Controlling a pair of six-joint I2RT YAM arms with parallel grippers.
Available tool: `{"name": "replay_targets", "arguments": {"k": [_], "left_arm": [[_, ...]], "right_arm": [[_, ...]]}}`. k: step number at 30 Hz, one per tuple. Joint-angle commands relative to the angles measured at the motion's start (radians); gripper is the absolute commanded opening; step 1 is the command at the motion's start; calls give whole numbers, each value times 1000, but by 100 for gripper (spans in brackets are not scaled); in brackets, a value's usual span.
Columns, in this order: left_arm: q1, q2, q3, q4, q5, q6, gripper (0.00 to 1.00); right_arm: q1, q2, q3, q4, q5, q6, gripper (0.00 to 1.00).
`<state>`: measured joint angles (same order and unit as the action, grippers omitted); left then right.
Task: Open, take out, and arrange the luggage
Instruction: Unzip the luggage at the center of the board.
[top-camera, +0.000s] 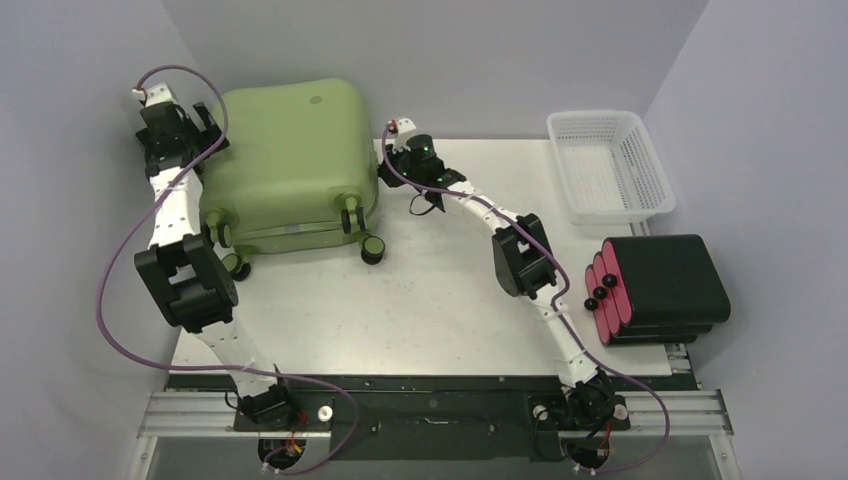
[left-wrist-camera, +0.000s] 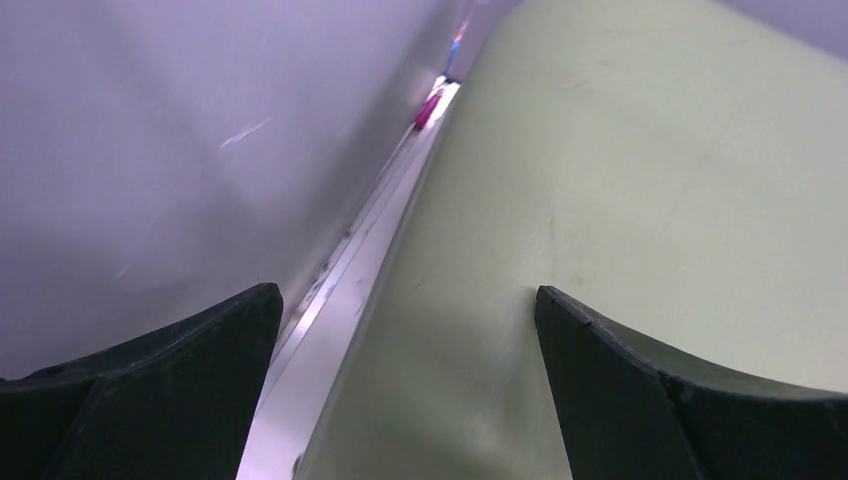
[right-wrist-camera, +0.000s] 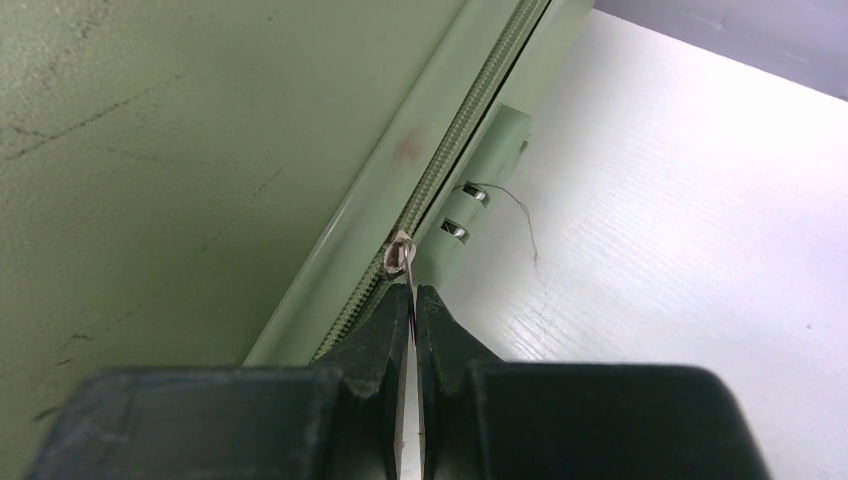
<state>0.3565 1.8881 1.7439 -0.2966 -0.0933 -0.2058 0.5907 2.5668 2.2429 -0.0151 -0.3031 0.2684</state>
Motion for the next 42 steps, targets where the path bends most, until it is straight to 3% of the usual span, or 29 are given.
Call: {"name": "replay_targets", "arguments": {"k": [1, 4, 8, 17, 30, 42], "left_arm": [[0, 106, 9, 32, 272, 10, 96], [-3, 141, -1, 76, 456, 5, 96], [-37, 181, -12, 99, 586, 38, 96], [-179, 179, -62, 78, 645, 121, 97], [-281, 79, -218, 16, 718, 199, 98], [-452, -8, -308, -167, 768, 397, 98]], "right_arm": [[-63, 11, 91, 124, 112, 15, 0], [-63, 19, 97, 145, 38, 10, 0], [-54, 9, 81, 165, -123, -18, 0], [0, -95, -29, 116, -258, -162, 0], [65, -342, -414, 129, -276, -238, 0], [167, -606, -785, 195, -230, -253, 0]]}}
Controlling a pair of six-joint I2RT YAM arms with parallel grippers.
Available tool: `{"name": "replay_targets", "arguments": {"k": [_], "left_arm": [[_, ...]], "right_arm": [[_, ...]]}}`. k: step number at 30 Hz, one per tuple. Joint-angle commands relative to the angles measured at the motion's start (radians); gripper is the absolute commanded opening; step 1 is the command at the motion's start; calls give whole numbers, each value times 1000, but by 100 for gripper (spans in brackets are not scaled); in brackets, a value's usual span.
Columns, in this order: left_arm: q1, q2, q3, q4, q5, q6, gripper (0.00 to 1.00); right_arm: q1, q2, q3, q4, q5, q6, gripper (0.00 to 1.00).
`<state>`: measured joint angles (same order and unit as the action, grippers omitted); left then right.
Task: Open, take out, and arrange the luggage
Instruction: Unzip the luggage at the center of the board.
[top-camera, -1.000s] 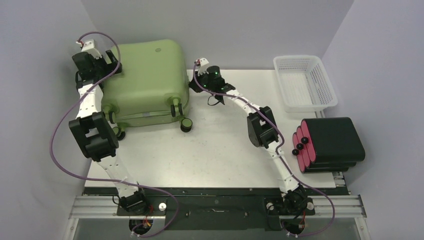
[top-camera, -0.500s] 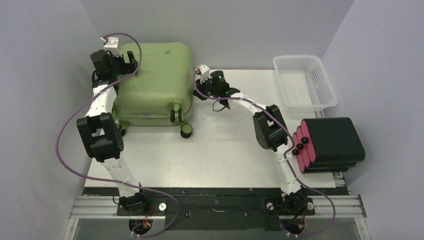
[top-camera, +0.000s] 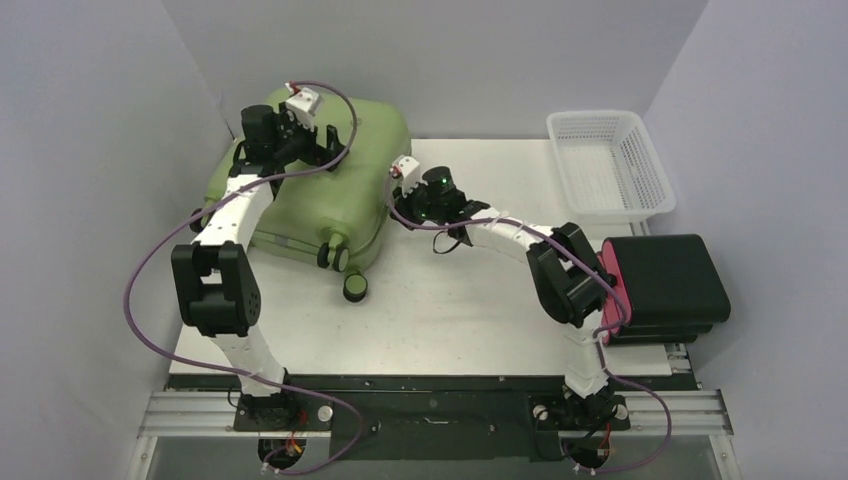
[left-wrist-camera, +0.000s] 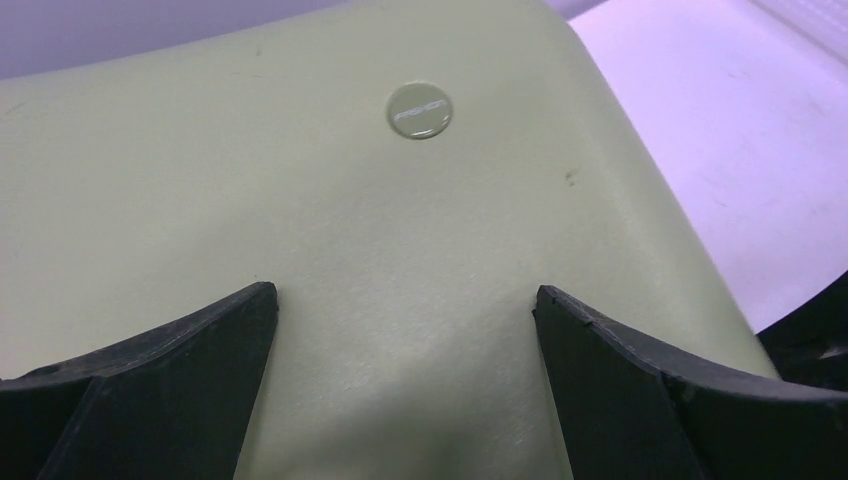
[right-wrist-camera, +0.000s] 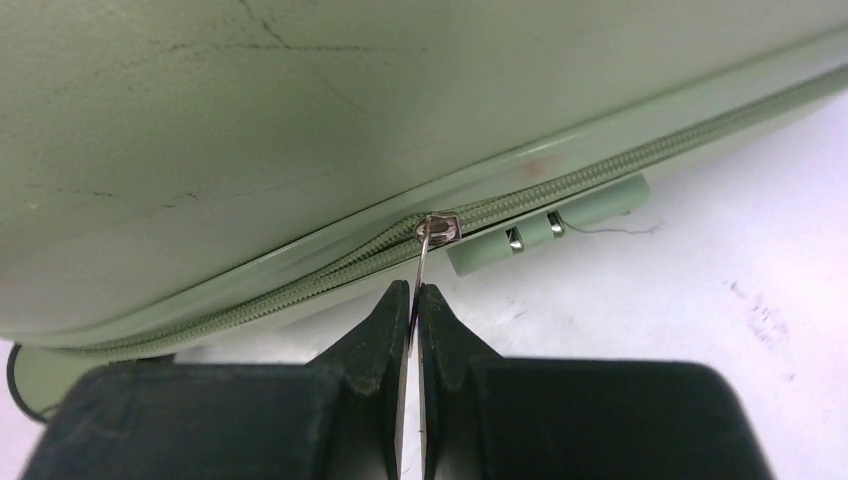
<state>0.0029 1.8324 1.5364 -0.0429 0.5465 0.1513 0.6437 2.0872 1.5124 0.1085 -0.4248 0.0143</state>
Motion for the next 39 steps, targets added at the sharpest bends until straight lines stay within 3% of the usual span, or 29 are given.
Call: {"name": "replay_targets", "arguments": {"k": [1, 6, 11, 14, 19, 26, 32, 39], "left_arm": [[-113, 42, -109, -432, 129, 53, 98], [-123, -22, -134, -498, 130, 126, 98], [-46, -78, -120, -551, 146, 178, 96], [31, -103, -104, -547, 140, 176, 96], [53, -156, -45, -567, 111, 195, 96], [-88, -230, 32, -628, 124, 241, 96], [-201, -230, -56, -601, 140, 263, 96], [-280, -175, -116, -651, 53, 316, 96]], "right_arm": [[126, -134, -74, 74, -103, 1, 0], [217, -154, -93, 88, -83, 47, 0], [274, -128, -47, 60, -71, 66, 0], [279, -115, -22, 44, -66, 83, 0], [214, -104, 20, -18, -67, 80, 0], [105, -137, -10, -29, -140, 71, 0], [16, -145, -75, 43, -227, 122, 0], [-46, -129, -84, 94, -259, 148, 0]]}}
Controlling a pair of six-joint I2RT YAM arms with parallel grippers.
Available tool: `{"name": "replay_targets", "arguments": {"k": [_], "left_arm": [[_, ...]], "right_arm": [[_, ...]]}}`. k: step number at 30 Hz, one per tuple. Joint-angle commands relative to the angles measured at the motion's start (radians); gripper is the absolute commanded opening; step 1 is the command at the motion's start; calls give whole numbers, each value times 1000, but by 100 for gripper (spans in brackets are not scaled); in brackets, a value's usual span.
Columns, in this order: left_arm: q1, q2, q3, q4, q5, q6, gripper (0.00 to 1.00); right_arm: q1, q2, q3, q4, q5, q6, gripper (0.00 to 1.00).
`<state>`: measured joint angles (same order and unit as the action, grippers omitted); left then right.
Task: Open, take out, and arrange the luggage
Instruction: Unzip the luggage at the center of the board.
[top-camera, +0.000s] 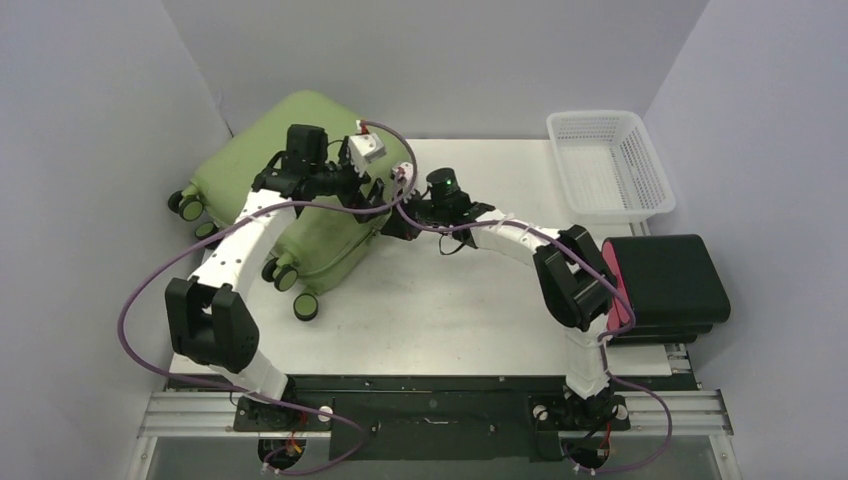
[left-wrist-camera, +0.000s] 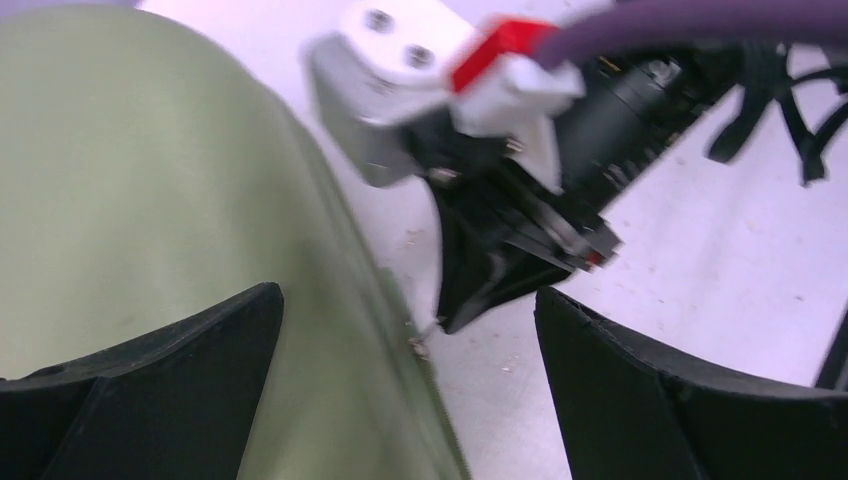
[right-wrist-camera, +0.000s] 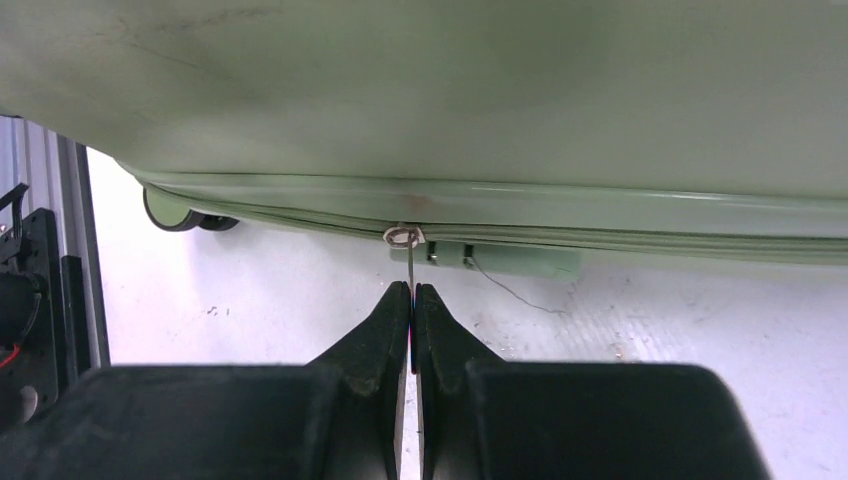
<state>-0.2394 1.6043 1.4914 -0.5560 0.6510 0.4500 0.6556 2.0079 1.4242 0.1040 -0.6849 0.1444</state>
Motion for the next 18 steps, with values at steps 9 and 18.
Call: {"name": "replay_targets", "arguments": {"k": [9, 18], "left_arm": [[-16, 46, -181, -141, -144, 68, 99], [47, 35, -233, -156, -131, 97, 100]], "right_arm": [[-151, 30, 84, 183, -10, 179, 0], [-250, 159, 285, 65, 32, 151, 0]]}}
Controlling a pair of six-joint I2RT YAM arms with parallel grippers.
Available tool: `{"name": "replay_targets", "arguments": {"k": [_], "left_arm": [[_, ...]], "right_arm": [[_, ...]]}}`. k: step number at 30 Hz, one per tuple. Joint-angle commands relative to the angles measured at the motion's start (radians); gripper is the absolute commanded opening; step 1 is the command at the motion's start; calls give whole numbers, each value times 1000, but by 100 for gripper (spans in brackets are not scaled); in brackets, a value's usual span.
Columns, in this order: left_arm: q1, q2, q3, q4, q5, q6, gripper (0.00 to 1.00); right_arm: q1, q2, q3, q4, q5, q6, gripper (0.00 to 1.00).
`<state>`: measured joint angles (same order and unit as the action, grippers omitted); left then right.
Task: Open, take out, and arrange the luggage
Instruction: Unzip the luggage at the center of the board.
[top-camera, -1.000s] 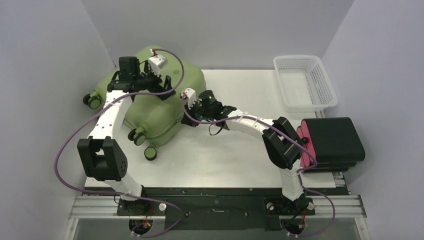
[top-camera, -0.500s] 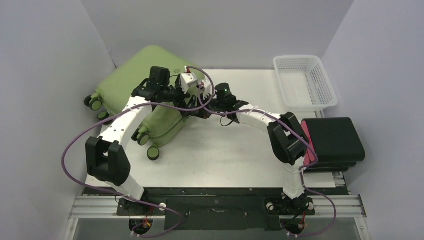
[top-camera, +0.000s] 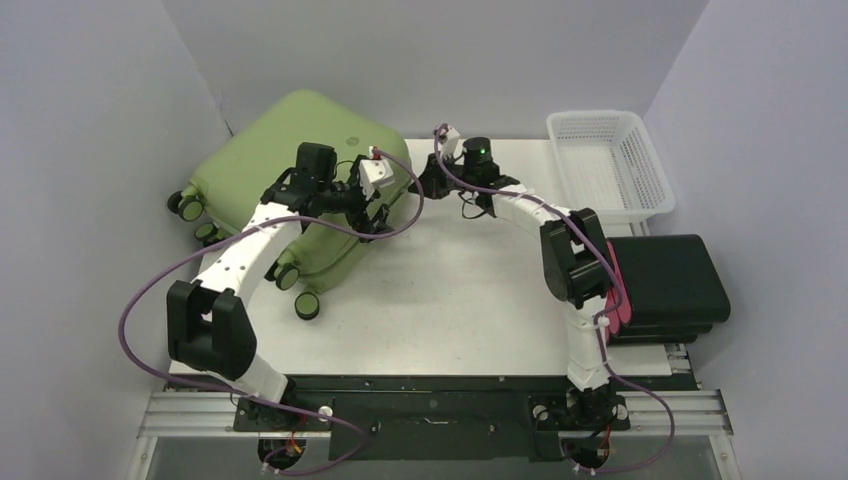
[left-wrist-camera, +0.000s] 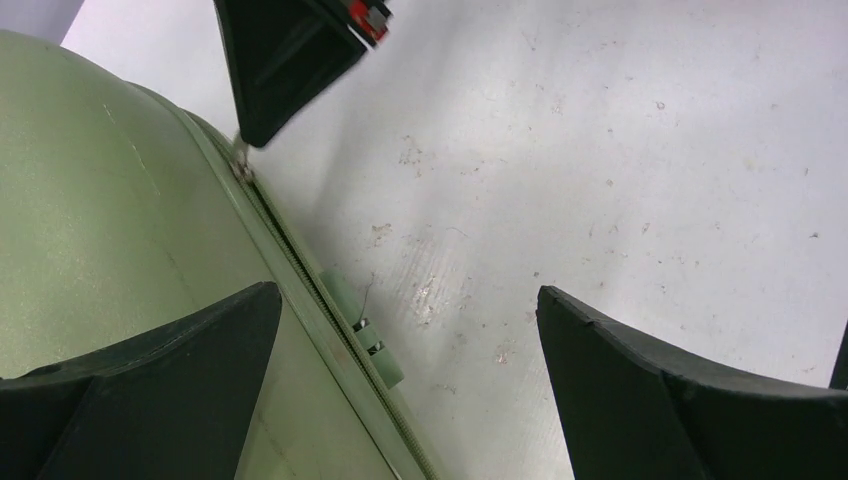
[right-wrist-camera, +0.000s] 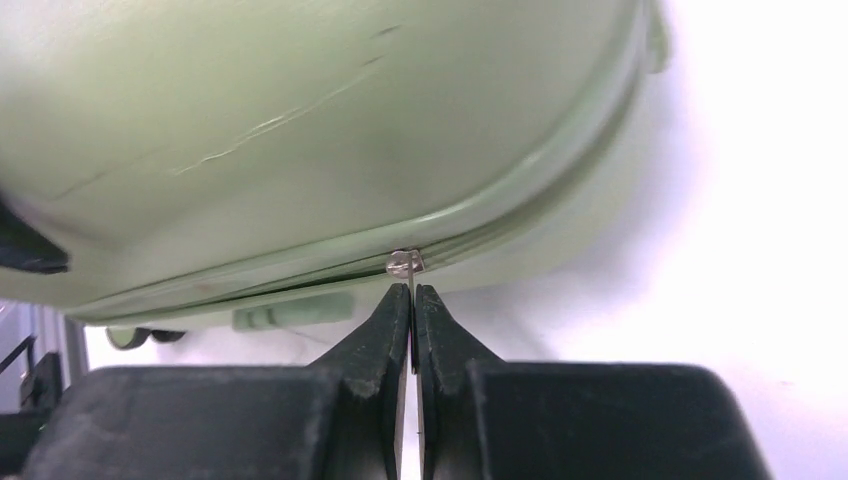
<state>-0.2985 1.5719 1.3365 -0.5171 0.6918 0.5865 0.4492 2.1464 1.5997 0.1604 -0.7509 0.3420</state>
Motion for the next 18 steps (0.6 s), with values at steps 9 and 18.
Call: {"name": "replay_targets", "arguments": {"k": [9, 18], "left_arm": [[141, 54, -87, -259, -173, 9, 100], [268, -46, 79, -161, -71, -179, 96]], "right_arm": [[-82, 185, 367, -99, 273, -82, 0], [-77, 88, 148, 153, 139, -37, 0]]}}
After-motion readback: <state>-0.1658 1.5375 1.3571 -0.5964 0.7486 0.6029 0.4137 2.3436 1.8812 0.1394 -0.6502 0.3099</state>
